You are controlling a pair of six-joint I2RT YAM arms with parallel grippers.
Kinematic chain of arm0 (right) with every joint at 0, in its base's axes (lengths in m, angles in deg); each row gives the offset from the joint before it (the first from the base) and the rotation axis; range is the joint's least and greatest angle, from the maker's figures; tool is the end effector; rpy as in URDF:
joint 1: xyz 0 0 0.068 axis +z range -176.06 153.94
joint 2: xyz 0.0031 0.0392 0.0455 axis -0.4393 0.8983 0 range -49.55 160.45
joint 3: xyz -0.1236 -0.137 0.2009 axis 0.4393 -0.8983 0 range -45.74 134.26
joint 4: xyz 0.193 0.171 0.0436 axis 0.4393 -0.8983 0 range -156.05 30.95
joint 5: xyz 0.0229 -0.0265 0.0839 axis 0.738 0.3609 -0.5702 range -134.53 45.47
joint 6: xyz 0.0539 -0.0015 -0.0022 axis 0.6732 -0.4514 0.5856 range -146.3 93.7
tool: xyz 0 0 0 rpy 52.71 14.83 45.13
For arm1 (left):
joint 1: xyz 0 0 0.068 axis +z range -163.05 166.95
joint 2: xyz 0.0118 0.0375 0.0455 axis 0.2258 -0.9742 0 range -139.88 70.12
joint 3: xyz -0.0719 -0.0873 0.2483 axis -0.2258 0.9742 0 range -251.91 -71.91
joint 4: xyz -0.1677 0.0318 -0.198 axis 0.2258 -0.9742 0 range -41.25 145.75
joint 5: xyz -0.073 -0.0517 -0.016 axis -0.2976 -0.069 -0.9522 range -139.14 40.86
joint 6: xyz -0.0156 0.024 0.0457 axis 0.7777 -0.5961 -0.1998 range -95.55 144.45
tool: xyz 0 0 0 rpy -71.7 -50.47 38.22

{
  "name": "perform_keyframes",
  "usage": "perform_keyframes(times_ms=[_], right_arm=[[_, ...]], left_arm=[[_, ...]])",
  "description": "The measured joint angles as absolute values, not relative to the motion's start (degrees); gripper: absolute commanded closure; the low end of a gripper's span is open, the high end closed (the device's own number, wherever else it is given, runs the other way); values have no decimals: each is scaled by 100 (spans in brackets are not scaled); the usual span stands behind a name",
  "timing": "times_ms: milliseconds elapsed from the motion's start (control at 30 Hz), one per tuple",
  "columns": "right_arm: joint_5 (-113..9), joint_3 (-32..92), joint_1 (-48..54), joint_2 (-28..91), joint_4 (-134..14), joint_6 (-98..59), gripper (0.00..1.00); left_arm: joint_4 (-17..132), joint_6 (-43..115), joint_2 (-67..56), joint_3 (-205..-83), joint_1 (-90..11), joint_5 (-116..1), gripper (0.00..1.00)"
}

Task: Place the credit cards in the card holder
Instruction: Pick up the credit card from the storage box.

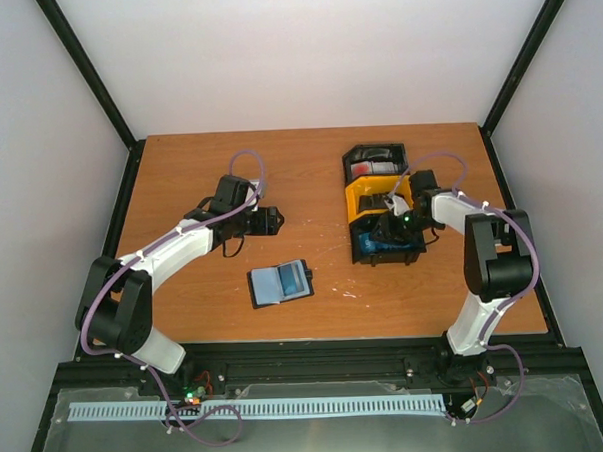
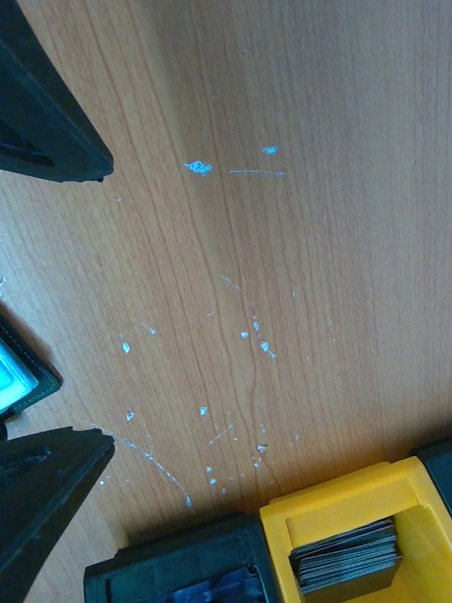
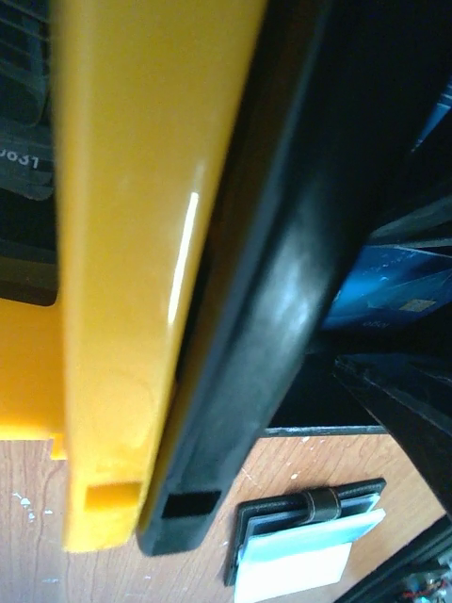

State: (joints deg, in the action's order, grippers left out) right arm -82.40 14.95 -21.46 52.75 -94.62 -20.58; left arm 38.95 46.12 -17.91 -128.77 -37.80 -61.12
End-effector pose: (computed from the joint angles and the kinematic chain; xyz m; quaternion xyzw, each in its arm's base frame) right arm 0.3192 0.0477 0.1539 -0.0271 0.9403 0.3307 0.0761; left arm 0.2915 -0.1425 0.2211 0.0623 0.9271 -0.2301 0.2893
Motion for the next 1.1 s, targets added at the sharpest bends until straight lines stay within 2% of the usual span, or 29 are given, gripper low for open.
perform_keyframes(times_ms=[167, 600, 767, 900, 1100], right_arm=[[-7903, 1495, -1927, 5172, -9329, -1933, 77], [-7632, 1375, -1691, 5091, -8857, -1610, 79], [-7704, 1248, -1689, 5037, -8684, -1485, 77], [-7813, 1165, -1687, 4954, -8514, -1321, 70], [-7894, 977, -1674, 4903, -8157, -1026, 70]], left_arm=[[3895, 4612, -1791, -12877, -3780, -6110, 27], [3898, 4614, -1789, -12845, -3780, -6110, 27], [3900, 4614, -1789, -12790, -3780, -6110, 27], [3900, 4614, -1789, -12766, -3780, -6106, 27], [3900, 4614, -1789, -12753, -3780, -6106, 27]])
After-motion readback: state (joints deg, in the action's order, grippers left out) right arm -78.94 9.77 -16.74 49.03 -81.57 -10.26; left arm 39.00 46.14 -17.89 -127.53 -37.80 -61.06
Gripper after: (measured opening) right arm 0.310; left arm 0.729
